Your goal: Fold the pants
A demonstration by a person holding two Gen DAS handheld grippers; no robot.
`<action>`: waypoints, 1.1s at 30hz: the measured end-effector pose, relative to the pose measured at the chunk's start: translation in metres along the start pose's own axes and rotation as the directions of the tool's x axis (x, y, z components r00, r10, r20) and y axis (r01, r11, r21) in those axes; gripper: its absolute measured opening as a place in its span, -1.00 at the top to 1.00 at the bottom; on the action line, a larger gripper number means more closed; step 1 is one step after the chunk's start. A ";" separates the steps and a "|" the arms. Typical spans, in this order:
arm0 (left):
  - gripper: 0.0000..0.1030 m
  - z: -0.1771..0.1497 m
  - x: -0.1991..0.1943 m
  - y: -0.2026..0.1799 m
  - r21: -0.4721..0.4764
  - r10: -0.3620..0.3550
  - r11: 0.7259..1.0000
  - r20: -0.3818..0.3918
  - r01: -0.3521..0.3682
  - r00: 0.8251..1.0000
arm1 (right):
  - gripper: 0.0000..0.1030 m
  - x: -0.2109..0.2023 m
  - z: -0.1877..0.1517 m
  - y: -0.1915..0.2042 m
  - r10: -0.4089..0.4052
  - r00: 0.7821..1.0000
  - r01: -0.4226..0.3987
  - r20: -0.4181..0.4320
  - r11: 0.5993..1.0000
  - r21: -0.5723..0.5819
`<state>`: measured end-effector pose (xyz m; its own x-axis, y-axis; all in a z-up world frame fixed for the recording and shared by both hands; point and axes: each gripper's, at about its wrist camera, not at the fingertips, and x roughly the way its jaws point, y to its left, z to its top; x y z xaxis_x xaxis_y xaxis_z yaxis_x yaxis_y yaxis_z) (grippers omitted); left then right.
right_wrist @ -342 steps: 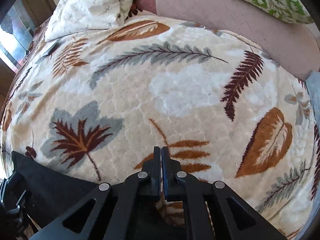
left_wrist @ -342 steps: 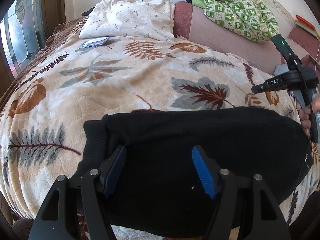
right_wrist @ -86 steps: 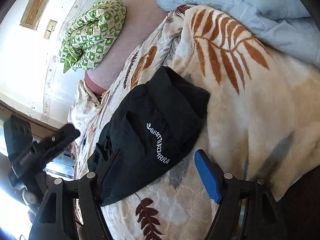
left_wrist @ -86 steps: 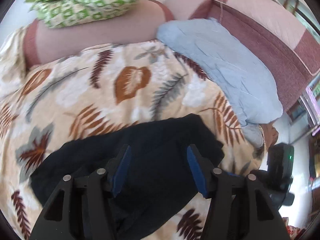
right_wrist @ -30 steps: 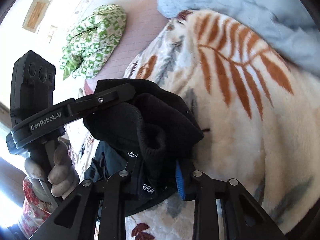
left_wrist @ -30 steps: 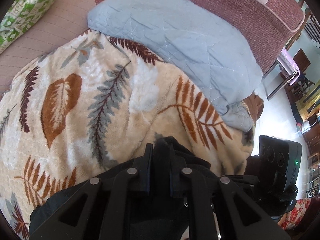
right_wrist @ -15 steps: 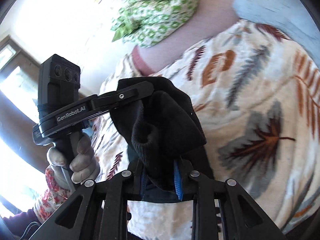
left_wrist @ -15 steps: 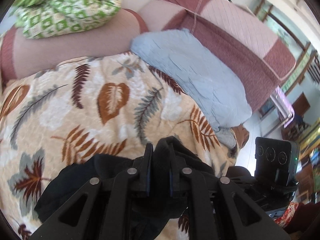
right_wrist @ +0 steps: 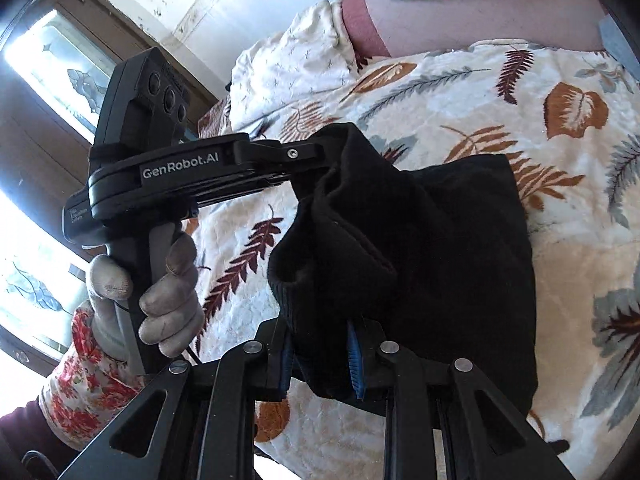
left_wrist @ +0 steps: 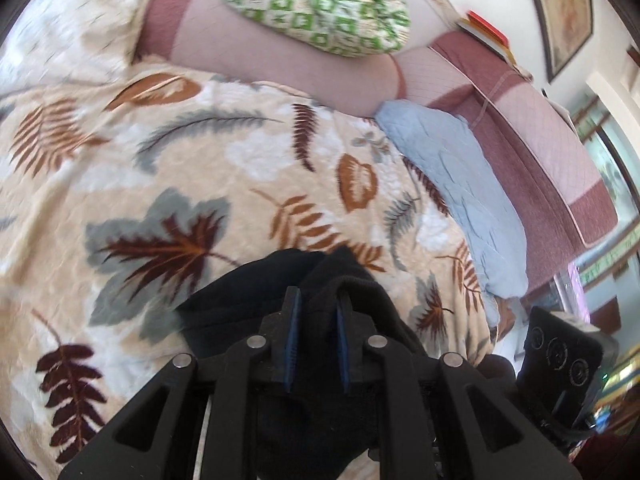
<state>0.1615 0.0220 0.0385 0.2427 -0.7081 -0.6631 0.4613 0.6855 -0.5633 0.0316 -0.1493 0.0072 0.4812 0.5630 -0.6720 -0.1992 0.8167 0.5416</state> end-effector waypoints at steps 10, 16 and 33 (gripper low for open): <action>0.13 -0.011 -0.055 0.056 -0.159 0.043 0.987 0.129 -0.022 0.991 | -0.26 0.027 -0.007 0.014 0.023 0.997 -0.027 -0.071 0.998 -0.059; 0.12 -0.018 -0.066 0.060 -0.217 0.089 0.974 0.133 -0.059 0.987 | -0.38 0.036 -0.011 0.020 0.076 0.991 -0.085 -0.108 0.993 -0.081; 0.14 -0.042 0.012 0.019 -0.256 0.053 0.965 -0.009 -0.054 0.999 | -0.37 -0.021 -0.025 -0.029 -0.115 0.993 0.114 -0.001 0.989 -0.097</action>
<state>0.1371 0.0338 -0.0006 0.2596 -0.6691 -0.6963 0.2135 0.7430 -0.6344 0.0061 -0.1819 -0.0073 0.5002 0.4655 -0.7301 -0.2247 0.8841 0.4097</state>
